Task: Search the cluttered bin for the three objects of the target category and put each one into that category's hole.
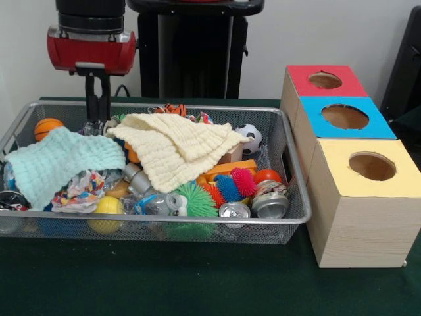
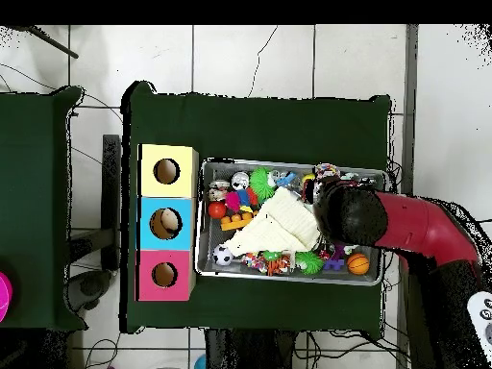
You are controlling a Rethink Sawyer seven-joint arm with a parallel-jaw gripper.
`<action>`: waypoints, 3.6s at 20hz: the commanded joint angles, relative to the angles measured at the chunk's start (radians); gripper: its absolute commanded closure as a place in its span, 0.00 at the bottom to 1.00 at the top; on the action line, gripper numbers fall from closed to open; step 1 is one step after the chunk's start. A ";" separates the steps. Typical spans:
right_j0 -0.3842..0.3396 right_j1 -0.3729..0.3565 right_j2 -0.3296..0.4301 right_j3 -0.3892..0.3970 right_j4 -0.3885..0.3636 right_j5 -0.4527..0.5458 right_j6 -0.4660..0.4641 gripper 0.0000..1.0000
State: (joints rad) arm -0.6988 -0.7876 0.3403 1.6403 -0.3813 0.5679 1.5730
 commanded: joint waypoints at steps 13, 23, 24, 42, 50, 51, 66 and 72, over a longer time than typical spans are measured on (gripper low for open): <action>0.032 0.007 0.010 0.077 0.002 0.069 0.011 0.00; -0.001 0.099 0.014 0.071 -0.031 -0.044 0.015 0.00; -0.001 0.102 0.012 0.070 -0.035 -0.051 0.017 0.00; -0.030 0.177 0.019 -0.025 -0.082 -0.068 -0.029 0.00; -0.071 0.166 0.042 -0.027 -0.094 -0.060 -0.076 0.00; -0.071 0.169 0.044 -0.033 -0.096 -0.057 -0.079 0.00; -0.066 0.294 0.047 -0.125 -0.149 -0.138 -0.065 0.00; -0.072 0.361 0.044 -0.148 -0.197 -0.215 -0.044 0.00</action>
State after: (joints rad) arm -0.7720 -0.5357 0.3421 1.5469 -0.4920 0.4356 1.5730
